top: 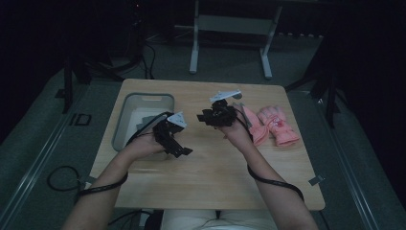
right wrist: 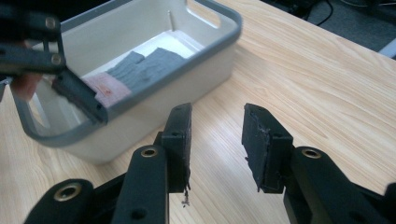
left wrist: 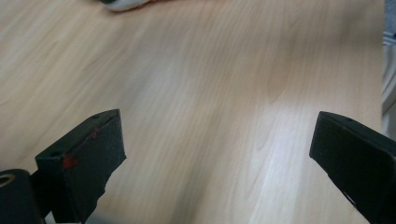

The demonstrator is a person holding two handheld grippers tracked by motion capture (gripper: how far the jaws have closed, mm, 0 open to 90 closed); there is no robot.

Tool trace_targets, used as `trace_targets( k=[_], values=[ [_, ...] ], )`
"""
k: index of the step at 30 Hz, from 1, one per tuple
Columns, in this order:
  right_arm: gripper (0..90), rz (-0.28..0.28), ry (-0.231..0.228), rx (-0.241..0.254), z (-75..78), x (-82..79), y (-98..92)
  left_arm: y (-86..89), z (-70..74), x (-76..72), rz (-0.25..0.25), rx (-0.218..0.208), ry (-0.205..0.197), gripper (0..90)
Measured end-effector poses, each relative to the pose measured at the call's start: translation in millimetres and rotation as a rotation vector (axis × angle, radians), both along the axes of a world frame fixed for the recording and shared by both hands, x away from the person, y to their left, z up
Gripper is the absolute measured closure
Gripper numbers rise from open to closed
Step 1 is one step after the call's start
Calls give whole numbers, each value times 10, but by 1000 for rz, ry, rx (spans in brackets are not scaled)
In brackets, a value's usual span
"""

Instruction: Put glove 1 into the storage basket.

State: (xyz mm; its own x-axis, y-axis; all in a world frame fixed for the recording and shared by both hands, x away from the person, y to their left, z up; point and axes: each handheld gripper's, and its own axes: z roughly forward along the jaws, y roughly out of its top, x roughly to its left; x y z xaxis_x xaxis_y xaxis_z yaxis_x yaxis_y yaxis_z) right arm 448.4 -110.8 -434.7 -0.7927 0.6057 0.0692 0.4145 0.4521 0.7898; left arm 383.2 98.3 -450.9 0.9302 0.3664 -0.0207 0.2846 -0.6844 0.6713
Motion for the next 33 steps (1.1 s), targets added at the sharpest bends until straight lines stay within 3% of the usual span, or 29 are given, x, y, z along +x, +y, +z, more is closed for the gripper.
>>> trace_targets(
  k=[6,8,15,23,25,30,33],
  values=[
    [617,-26,-14,-6,-31,-32,-325,-195,-106,-113,-24,-32,5,25],
    [615,-40,-21,-8,-48,-30,-437,-255,-153,-156,-26,-16,-18,25],
    [604,-98,-60,-46,-120,-10,-825,-378,-335,-316,-1,-65,-39,25],
    [607,-206,-83,-104,-207,107,-1314,-417,-558,-547,30,-64,-73,25],
    [607,-228,-79,-118,-244,162,-1408,-430,-628,-613,26,-48,-85,25],
    [620,-230,-53,-163,-376,294,-1487,-437,-745,-747,53,-34,-116,25],
    [625,-202,-45,-204,-473,364,-1470,-387,-814,-801,105,-84,-118,25]
  ],
)
